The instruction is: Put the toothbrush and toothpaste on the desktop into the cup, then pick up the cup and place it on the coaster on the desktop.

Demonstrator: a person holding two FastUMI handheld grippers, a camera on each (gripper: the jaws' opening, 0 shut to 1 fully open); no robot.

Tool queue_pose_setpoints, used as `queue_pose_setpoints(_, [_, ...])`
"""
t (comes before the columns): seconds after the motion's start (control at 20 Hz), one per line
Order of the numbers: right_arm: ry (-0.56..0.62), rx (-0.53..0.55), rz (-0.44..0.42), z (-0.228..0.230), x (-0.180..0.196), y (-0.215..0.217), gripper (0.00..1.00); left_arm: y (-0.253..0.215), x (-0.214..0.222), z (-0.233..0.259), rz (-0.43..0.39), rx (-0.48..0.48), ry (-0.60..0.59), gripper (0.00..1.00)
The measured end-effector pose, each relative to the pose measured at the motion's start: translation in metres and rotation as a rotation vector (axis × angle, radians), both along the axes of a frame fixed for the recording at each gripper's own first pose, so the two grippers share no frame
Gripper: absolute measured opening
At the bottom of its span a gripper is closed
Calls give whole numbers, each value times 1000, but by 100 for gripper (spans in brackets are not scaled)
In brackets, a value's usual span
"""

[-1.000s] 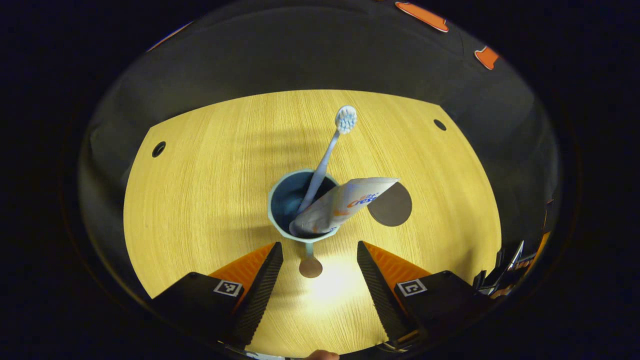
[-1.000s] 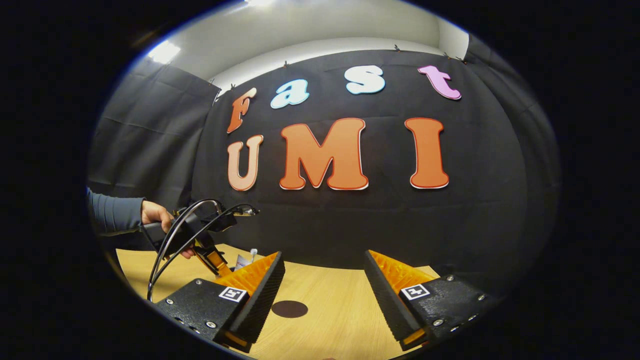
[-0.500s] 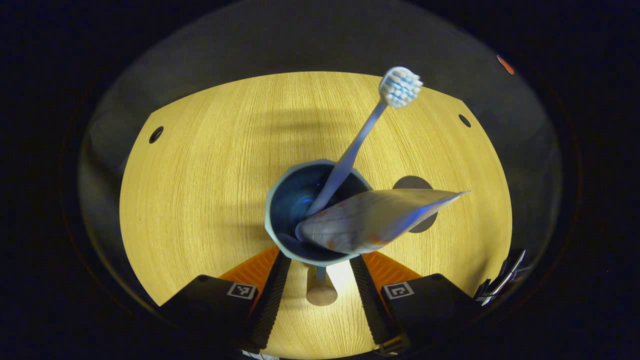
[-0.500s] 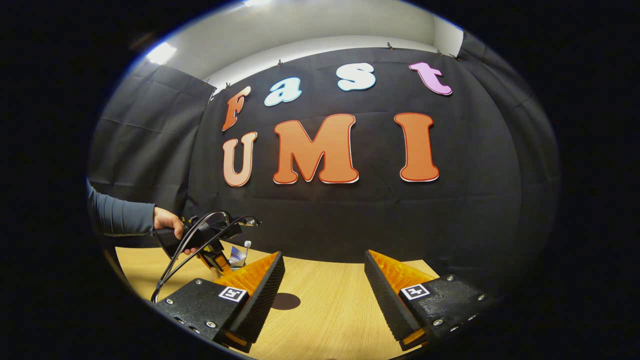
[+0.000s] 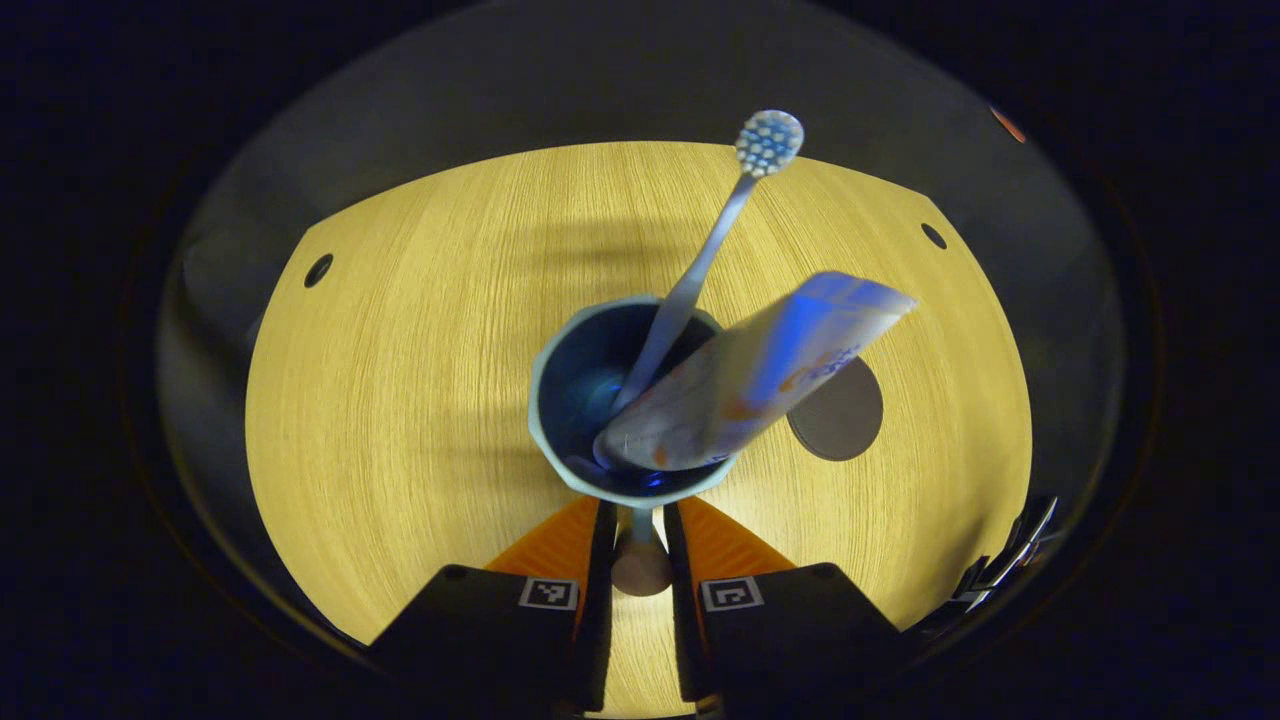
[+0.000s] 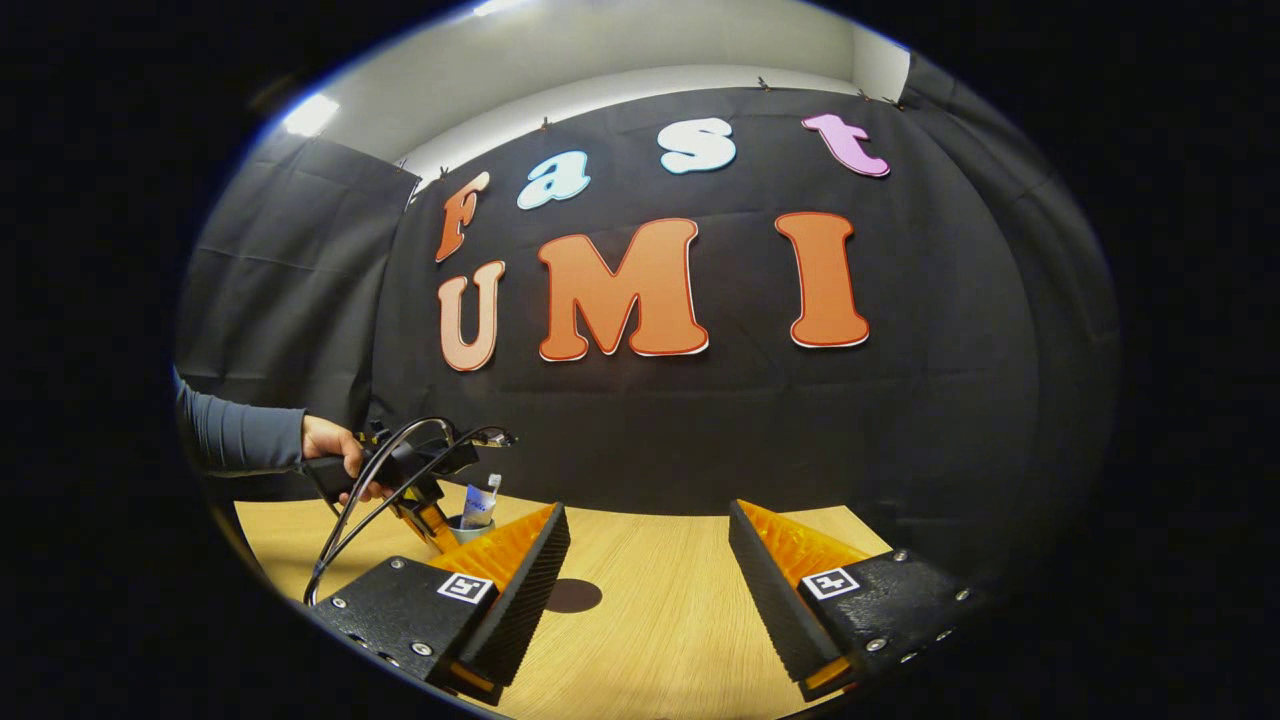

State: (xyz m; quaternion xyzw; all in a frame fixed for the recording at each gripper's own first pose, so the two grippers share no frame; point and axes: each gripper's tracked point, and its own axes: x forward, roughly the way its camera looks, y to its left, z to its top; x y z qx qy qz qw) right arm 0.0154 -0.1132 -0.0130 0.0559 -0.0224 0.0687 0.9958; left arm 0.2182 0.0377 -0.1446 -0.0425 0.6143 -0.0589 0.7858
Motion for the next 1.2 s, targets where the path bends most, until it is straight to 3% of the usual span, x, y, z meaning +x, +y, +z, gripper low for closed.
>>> queue_pose_setpoints(0.35, [1, 23, -22, -2, -8, -11, 96, 1, 8, -2, 5, 14, -71, 24])
queue_pose_setpoints(0.65, [15, 40, -56, -3, -14, -27, 96, 7, 22, 8, -43, 22, -139, 21])
queue_pose_setpoints(1.2, [42, 37, -129, -7, -38, -64, 96, 3, 20, 3, -169, -23, -159, 21])
